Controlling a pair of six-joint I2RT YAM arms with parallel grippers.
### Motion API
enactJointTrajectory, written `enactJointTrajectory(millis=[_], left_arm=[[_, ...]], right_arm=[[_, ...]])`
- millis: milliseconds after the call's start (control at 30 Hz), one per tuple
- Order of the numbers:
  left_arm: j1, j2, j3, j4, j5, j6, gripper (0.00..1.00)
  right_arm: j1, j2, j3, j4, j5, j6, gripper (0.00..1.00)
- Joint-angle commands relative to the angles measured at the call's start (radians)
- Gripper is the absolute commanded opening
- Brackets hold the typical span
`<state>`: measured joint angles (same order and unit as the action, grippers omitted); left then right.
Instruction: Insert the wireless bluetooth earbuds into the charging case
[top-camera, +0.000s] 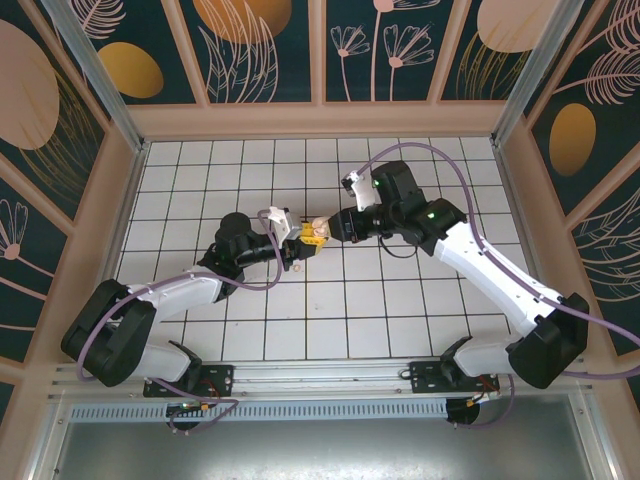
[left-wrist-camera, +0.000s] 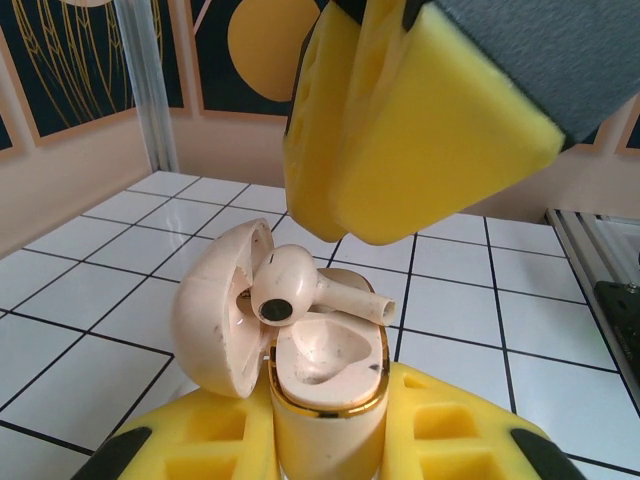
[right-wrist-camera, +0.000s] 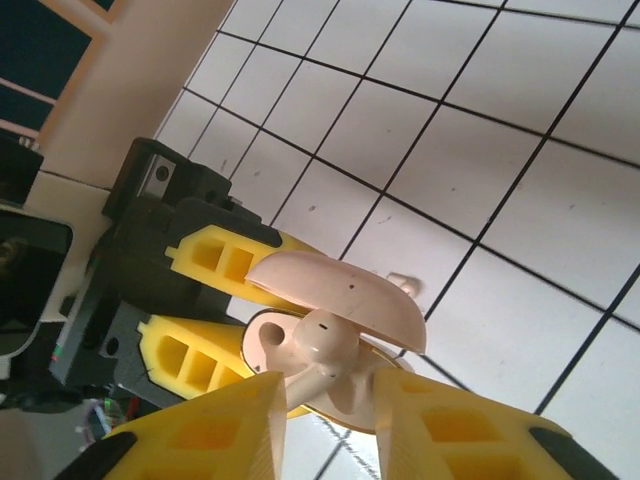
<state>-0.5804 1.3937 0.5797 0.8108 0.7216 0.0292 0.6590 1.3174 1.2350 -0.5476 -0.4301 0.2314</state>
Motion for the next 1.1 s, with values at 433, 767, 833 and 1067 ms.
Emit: enactJointTrajectory(millis=[433, 767, 833, 1067], left_arm=[[0.004, -0.013, 0.009, 0.027, 0.003, 0.003, 0.19], [0.003, -0.012, 0.017, 0.021, 0.006, 0.007, 0.19], [0.004, -0.011, 0.016, 0.021, 0.007, 0.008, 0.19], [0.003, -0.015, 0.018, 0.014, 0.006, 0.010, 0.19]], right_arm=[[0.017, 0.090, 0.107, -0.086, 0.013, 0.041, 0.38], [0.043, 0.122, 0.142, -0.112, 0.048, 0.055, 0.40], [0.051, 0.129, 0.154, -0.134, 0.079, 0.059, 0.40], [0.088, 0.161, 0.197, -0.200, 0.180, 0.073, 0.36]])
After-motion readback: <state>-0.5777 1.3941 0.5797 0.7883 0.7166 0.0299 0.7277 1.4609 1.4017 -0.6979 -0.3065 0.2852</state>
